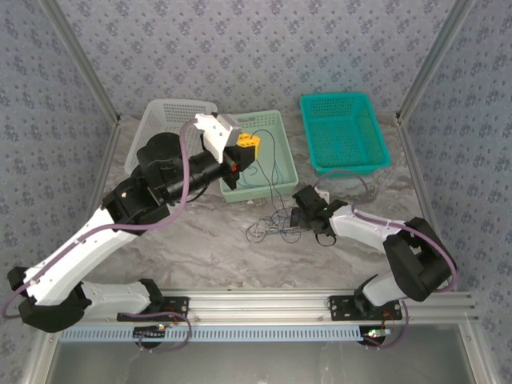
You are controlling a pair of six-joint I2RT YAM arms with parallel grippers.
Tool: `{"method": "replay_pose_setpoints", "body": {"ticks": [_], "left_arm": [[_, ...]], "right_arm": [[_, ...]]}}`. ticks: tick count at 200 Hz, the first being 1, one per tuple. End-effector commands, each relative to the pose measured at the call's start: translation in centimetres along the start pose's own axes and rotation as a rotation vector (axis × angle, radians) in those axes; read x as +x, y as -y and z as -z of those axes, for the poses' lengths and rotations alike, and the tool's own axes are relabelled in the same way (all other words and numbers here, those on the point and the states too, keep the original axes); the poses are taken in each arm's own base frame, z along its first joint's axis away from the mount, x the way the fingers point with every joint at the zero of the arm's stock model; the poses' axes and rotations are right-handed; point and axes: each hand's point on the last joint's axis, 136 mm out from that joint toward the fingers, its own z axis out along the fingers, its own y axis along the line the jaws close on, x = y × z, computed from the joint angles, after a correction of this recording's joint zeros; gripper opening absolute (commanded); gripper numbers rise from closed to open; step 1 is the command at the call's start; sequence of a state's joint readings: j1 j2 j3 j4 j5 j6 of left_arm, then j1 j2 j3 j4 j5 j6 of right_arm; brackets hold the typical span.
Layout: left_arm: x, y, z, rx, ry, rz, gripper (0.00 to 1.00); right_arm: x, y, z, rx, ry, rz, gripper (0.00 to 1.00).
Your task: Untangle the cables
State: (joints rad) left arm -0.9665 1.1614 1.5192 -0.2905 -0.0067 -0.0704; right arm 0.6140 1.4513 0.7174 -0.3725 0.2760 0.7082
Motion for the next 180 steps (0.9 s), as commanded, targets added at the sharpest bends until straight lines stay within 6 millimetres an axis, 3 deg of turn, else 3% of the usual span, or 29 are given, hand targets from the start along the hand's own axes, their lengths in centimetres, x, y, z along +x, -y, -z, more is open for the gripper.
{"method": "replay_pose_setpoints", "body": {"ticks": [1, 52, 105, 125, 166, 180], "left_arm": [[-2.7, 0.5, 0.3, 0.027, 0.067, -0.033, 0.0], [-1.3, -1.4, -1.4, -0.038, 0.008, -0.01, 0.0], [-0.5, -4.4, -0.4, -0.137, -0.004, 0.025, 0.0], [0.3, -4.4, -0.4, -0.132, -0.026, 0.029, 0.0], [3.0, -4.3, -1.7, -0.112, -0.12, 0.032, 0.0], [3.5, -4.5, -1.6, -0.12, -0.129, 0.034, 0.0]], "right_arm": [[0.1, 1.4, -0.1, 0.065, -0.008, -0.023, 0.97], [-1.2, 3.9, 1.9, 0.154, 0.061, -0.016, 1.0], [-4.1, 6.6, 4.2, 0.119, 0.091, -0.104, 1.0], [-4.9, 6.2, 5.0, 0.06, 0.11, -0.092, 1.0], [-5.5, 3.1, 6.5, -0.135, 0.108, -0.05, 1.0], [-5.5, 2.9, 6.7, -0.152, 0.099, -0.057, 1.0]]}}
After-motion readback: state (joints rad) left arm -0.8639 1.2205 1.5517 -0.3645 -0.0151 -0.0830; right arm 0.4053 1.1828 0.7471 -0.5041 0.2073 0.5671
